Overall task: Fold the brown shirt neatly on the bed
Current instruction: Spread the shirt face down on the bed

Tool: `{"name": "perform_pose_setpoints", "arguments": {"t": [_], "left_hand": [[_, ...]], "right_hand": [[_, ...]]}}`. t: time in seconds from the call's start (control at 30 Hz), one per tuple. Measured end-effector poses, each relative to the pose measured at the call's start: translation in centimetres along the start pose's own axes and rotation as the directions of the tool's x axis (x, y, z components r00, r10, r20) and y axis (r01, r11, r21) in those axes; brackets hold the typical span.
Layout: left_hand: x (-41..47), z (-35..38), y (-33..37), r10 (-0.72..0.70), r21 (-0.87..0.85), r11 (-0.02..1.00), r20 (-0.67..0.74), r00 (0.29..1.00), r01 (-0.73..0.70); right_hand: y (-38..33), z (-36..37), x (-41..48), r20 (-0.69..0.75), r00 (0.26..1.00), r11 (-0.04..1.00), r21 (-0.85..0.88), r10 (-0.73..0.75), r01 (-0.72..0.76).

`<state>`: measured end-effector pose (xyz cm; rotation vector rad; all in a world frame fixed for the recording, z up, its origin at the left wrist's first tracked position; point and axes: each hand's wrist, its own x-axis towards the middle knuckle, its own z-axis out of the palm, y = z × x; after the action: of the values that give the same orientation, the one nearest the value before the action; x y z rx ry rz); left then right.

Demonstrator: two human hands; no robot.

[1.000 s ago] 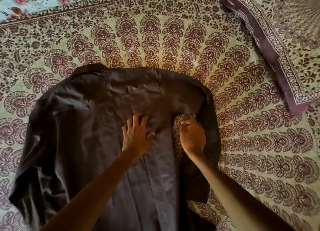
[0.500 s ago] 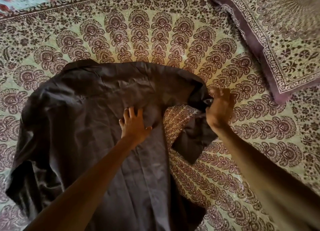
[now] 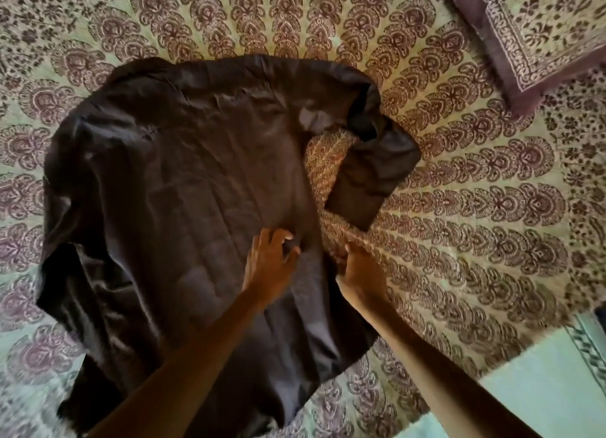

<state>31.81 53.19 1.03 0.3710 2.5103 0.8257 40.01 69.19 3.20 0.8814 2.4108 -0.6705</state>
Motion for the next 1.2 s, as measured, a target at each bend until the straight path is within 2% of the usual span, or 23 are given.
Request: {"name": "perform_pose_setpoints", "arguments": {"t": [0.27,0.33,0.4,0.43,0.5,0.63,0.7,0.77,0.83,0.9,0.93,0.97,1.0,1.1,1.17,1.2], "left_hand": [[-5.5,2.5,-0.1,-0.16,-0.169,0.969,0.129,0.979,0.181],[-5.6,2.6,0.2,-0.216,-0.263,0.931,0.165,0.962,0.254],[-5.6,2.5,0.7,-0.234,-0.325,0.9,0.201,0.951,0.29],[-5.6,2.3,1.0,-0.23,-0.344,0.893,0.207,0.951,0.291],[-5.8,2.4,1.0,-0.242,-0.322,0.895,0.232,0.942,0.309],[-6.2,3.3,1.3,-0.242,-0.138,0.952,0.215,0.946,0.275],[-6.3,3.8,1.9,-0.217,-0.059,0.97,0.211,0.953,0.234],[-6.8,4.0,3.3,-0.172,0.002,0.984,0.219,0.96,0.176],[-7.3,4.5,4.2,-0.108,0.075,0.993,0.231,0.967,0.093],[-7.7,5.1,4.6,-0.058,0.134,0.991,0.247,0.967,0.025],[-7.9,5.5,4.7,-0.039,0.146,0.989,0.252,0.967,0.002],[-8.2,5.7,4.9,-0.027,0.154,0.988,0.257,0.966,-0.013],[-8.3,5.9,5.0,-0.01,0.157,0.987,0.261,0.965,-0.032],[-8.6,6.3,5.4,0.016,0.185,0.98,0.317,0.948,-0.078],[-8.6,6.3,5.7,0.038,0.175,0.979,0.333,0.942,-0.101],[-8.3,6.2,5.8,0.057,0.168,0.979,0.311,0.949,-0.114]], "right_hand": [[4.3,0.4,-6.0,0.183,0.98,0.951,0.308,-0.075,0.015],[4.2,-0.6,-7.0,0.152,0.987,0.885,0.465,-0.052,-0.025],[4.5,-1.4,-7.8,0.044,0.999,0.84,0.542,0.004,-0.027],[4.7,-1.8,-8.2,0.012,1.0,0.857,0.515,0.008,-0.013],[5.6,-2.2,-8.9,0.038,0.999,0.934,0.358,-0.008,-0.006],[9.2,-2.1,-9.0,0.138,0.989,0.997,0.045,0.053,-0.059],[10.6,-2.2,-8.7,0.121,0.983,0.991,-0.028,0.136,-0.134],[12.0,-2.0,-8.5,0.121,0.976,0.983,-0.024,0.182,-0.18],[13.1,-1.9,-8.4,0.178,0.969,0.968,0.147,0.174,-0.201],[14.0,-1.9,-8.9,0.334,0.928,0.844,0.44,0.163,-0.306],[14.5,-2.0,-9.3,0.402,0.903,0.781,0.512,0.149,-0.357],[15.0,-1.9,-9.4,0.411,0.898,0.781,0.504,0.159,-0.369],[15.5,-1.7,-9.5,0.369,0.909,0.823,0.444,0.193,-0.355],[16.7,-1.0,-9.4,0.186,0.952,0.967,0.037,0.242,-0.253],[16.5,-1.3,-9.5,0.077,0.965,0.956,-0.177,0.252,-0.236],[16.3,-1.6,-9.2,0.018,0.967,0.945,-0.217,0.254,-0.244]]}}
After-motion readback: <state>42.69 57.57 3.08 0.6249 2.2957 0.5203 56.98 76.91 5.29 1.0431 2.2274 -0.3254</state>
